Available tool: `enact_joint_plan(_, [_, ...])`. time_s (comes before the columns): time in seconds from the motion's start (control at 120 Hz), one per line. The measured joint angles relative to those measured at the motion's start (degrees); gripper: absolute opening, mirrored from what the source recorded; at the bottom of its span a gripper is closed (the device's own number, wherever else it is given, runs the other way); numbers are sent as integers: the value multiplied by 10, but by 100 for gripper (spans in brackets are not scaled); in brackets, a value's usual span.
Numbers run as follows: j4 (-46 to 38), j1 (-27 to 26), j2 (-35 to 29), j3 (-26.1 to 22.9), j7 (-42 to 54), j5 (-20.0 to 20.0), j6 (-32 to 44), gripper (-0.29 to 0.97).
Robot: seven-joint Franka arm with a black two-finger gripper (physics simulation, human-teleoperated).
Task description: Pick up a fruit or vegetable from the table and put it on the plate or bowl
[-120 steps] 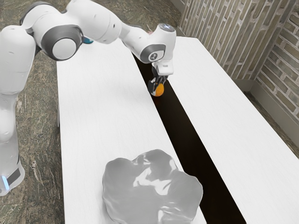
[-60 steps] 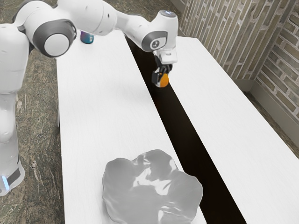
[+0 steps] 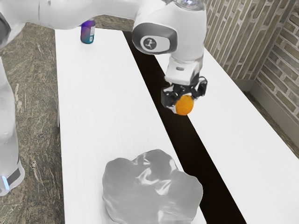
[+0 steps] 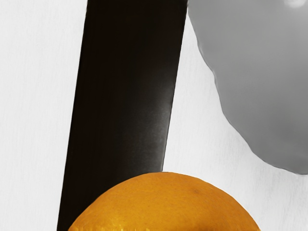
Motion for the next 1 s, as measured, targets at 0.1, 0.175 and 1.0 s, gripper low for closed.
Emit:
enact_joint_plan(0.1, [-2,-3,-15,-79,-23,4,-21,23])
enact_joint_plan(0.175, [-7,-1,-23,-117,-40,5,-33,23])
enact_joint_plan(1.0, [-75,4,-47,-181,-167,-5,-77,63])
